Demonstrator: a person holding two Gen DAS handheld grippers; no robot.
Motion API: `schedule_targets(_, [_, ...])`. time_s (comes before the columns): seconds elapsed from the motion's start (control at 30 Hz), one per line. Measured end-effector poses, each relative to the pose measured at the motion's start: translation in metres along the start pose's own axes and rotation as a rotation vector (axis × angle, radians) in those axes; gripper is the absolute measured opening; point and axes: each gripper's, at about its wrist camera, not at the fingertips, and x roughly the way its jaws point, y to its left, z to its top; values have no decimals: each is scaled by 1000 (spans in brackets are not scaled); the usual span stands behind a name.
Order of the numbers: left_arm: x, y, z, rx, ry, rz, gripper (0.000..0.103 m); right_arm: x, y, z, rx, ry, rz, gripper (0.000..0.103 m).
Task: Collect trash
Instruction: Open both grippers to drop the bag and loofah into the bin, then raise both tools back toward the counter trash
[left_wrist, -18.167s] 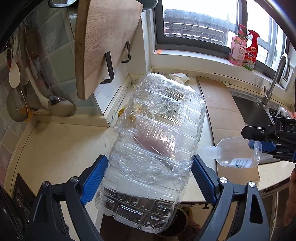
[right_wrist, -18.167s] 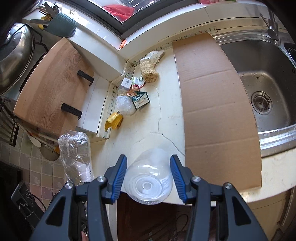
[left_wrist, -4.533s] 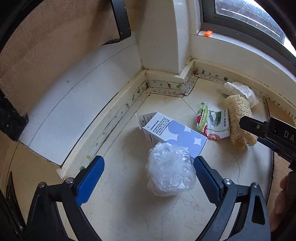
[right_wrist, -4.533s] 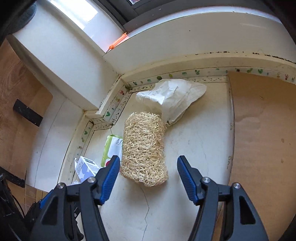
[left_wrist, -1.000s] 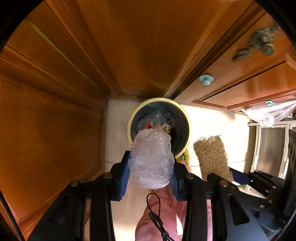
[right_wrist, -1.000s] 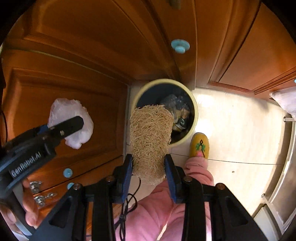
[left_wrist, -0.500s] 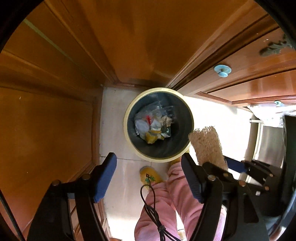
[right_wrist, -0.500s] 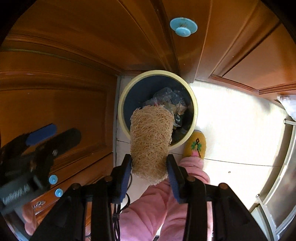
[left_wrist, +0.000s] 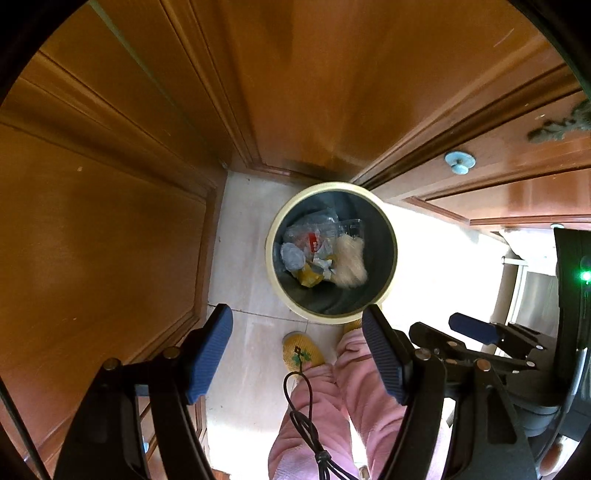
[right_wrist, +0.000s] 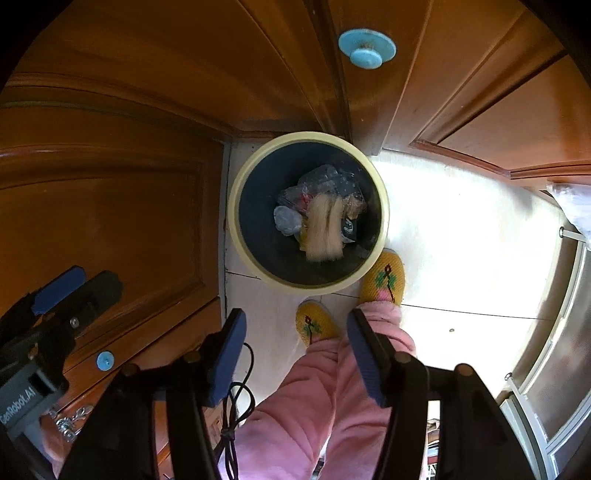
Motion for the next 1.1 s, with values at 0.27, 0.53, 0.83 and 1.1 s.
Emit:
schedule_targets(0.27, [-61, -2, -7, 7, -75, -11, 71, -42, 11, -11, -11, -70, 23, 57])
schedule_targets(0.53, [-168, -10, -13, 87, -243, 9, 71, -143, 43, -32, -47, -227, 76, 57])
schedule_targets(0.83, [-308, -14, -6, 95, -507, -18, 72, -271, 69, -53, -69, -475, 106, 57])
schedule_targets(1.1, [-438, -38, 24, 108, -769, 83, 72, -396, 94, -50, -98, -706, 125, 57])
